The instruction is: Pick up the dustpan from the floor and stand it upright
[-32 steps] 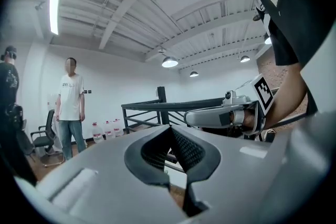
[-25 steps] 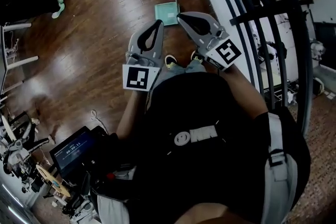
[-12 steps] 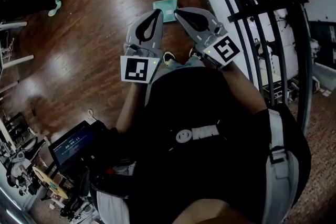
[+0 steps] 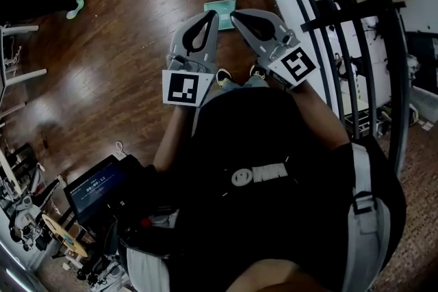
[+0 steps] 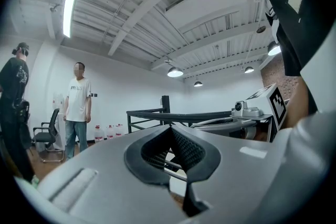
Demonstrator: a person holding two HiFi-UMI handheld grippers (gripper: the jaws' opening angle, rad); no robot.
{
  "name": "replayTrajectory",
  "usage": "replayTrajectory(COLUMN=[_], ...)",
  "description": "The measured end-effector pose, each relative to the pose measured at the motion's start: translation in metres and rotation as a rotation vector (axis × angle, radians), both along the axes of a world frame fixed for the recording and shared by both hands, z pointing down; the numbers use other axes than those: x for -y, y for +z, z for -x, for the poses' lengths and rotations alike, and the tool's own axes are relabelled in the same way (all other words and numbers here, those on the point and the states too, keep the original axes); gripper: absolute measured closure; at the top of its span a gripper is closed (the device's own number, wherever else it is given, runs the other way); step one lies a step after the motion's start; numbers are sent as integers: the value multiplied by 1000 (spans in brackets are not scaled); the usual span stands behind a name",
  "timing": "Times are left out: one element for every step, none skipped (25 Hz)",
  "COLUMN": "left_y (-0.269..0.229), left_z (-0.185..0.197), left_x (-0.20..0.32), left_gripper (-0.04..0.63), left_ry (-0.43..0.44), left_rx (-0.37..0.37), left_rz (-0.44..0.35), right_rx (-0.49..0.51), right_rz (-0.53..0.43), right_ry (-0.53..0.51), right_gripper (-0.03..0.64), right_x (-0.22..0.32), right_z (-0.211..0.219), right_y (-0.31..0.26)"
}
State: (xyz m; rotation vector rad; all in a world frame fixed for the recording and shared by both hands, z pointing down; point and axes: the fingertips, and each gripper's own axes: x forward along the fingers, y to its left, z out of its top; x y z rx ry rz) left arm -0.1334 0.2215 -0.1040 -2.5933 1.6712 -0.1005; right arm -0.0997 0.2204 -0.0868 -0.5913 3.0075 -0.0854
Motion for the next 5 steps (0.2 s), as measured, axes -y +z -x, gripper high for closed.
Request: replayTrajectory(left_y=[-1, -1, -2, -3, -3], left_z=[-1, -2, -3, -4, -5], left_x=[1, 1, 2, 2, 3], left_gripper=[578, 578, 578, 578, 578], left_ry=[0, 0, 0, 0, 1], left_rx=[-1, -1, -1, -1, -2], left_rz=[2, 3, 4, 4, 5], right_rx=[0, -4, -10, -16, -23], right_rz=[-2, -1, 2, 4, 5], right_ry=[-2, -1, 1, 2, 3], right_gripper=[615, 615, 615, 615, 615], right_x=[0, 1, 2, 3, 3], right_z=[-1, -2, -3, -4, -6], right_y=[-1, -2, -2, -2, -2])
